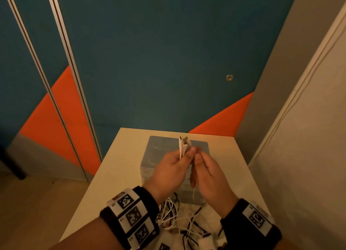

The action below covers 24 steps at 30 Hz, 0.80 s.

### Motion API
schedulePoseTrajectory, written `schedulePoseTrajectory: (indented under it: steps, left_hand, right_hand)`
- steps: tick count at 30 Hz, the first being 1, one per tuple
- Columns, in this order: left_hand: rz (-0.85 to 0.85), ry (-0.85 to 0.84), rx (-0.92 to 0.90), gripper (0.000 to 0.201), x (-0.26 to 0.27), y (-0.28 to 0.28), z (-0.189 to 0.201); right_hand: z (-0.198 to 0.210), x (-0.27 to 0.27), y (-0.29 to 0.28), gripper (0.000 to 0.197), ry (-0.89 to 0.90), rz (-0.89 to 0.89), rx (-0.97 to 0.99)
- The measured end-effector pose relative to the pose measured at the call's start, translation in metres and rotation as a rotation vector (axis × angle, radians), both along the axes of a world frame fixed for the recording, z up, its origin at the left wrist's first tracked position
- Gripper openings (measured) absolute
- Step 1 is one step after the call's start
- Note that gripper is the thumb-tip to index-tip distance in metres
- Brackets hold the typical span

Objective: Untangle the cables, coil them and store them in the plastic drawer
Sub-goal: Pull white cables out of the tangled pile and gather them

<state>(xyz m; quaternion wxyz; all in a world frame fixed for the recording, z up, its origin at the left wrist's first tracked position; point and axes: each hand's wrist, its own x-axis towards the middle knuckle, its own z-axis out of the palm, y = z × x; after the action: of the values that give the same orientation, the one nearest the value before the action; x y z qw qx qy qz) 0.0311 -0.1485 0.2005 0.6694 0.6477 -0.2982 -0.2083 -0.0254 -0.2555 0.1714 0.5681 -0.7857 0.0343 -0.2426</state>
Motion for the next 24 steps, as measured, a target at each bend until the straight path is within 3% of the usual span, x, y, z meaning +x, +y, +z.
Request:
schedulePoseTrajectory:
  steps: [4,7,12,16,21,24]
  left_hand:
    - [0.052,0.015,-0.027,0.029,0.002,0.001,-0.006]
    - [0.086,0.086,-0.08,0.033,-0.001,0.002,-0.002]
    - [0.26,0.111,-0.144,0.044,0.015,0.006,0.012]
    - [0.196,0.271,-0.261,0.043,0.021,0.011,0.034]
    - [0.157,0.207,-0.224,0.044,0.026,0.021,0.054]
    - [0.184,0.189,-0.169,0.048,0.023,0.024,0.055]
  right_hand:
    - [-0.001,0.001,0.001,0.03,0.044,0.002,0.0]
    - [-0.007,-0.002,0.0,0.018,0.055,0.085,-0.028]
    - [-0.04,-0.013,0.0,0.021,0.251,0.218,-0.127]
    - [-0.076,-0.022,-0.002,0.022,0.323,0.217,-0.227]
    - [-0.114,-0.032,-0.008,0.026,0.545,0.242,-0.256]
    - [-0.118,-0.04,-0.012,0.037,0.579,0.249,-0.278]
